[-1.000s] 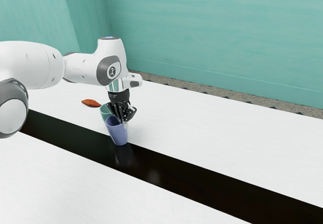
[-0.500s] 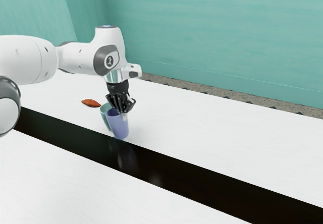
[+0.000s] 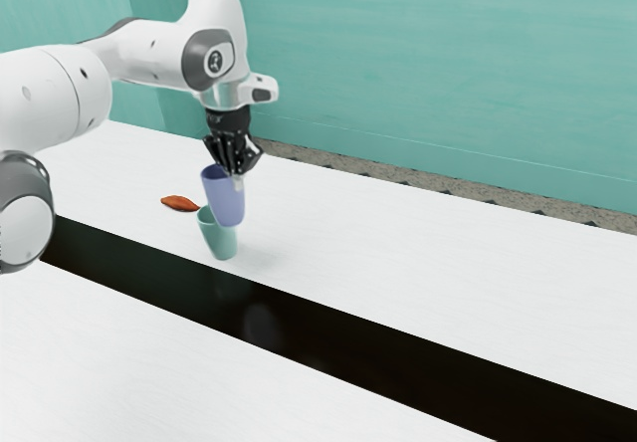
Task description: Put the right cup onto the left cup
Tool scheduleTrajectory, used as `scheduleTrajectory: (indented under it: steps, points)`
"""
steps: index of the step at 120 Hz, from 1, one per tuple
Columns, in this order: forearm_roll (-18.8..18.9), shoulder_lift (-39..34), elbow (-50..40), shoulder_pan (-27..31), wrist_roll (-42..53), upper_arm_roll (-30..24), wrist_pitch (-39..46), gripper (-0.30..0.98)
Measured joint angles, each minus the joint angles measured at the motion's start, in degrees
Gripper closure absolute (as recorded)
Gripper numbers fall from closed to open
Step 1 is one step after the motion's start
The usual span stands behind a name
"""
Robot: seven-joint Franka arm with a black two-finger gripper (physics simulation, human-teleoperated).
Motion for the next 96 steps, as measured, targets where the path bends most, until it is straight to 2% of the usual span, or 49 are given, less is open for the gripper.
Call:
scheduleTrajectory:
  steps: [52,96]
  points:
    - [4.3,6.6,9.9,2.8,1.1,0.2,-3.2,0.79]
    - [5.0,10.6,12.7,3.8,2.2,-0.1,-2.9,0.79]
